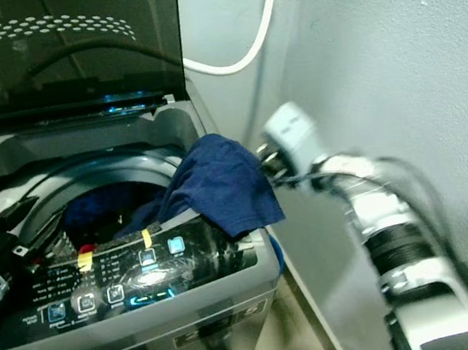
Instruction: Clothes washing
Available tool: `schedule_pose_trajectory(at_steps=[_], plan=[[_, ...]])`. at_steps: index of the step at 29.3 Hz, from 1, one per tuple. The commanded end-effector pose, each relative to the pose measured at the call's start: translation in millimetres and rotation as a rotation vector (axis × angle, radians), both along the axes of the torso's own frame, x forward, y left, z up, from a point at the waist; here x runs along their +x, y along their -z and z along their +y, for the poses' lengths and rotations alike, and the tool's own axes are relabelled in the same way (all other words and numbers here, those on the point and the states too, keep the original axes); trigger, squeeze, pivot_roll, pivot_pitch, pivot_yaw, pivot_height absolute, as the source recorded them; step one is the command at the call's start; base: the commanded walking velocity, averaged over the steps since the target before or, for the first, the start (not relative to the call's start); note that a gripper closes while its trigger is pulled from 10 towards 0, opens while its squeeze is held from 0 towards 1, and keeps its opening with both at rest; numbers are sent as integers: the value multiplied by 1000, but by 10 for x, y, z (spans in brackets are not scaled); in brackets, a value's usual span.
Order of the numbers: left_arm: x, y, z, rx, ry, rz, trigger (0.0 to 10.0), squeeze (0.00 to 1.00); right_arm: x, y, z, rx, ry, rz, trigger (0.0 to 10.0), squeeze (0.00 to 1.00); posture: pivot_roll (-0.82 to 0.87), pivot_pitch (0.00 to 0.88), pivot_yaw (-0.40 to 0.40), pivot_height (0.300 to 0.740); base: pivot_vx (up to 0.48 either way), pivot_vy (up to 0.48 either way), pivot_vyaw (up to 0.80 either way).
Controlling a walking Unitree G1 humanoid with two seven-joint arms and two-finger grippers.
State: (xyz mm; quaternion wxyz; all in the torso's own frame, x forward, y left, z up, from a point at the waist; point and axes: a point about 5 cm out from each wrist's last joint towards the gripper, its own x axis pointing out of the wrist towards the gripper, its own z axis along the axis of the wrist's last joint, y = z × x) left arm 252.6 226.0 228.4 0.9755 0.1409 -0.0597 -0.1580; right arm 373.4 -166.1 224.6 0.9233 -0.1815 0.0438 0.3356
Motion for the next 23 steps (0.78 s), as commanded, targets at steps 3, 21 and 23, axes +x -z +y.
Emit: schedule_pose_trajectory(at_steps=[3, 21, 23], plan=[[-5, -34, 40, 8, -15, -26, 10000, 0, -142, -201, 449, 126, -210, -20, 10000, 0, 103, 65, -24, 740, 0, 0, 0], [-6, -83, 90, -10, -61, -72, 10000, 0, 53, -1470, 292, 1025, 4, -150, 10000, 0, 114, 50, -44, 740, 0, 0, 0], [0, -81, 87, -5, -56, -71, 10000, 0, 91, -1399, 223, 1040, 65, -127, 10000, 0, 111, 52, -40, 740, 0, 0, 0]])
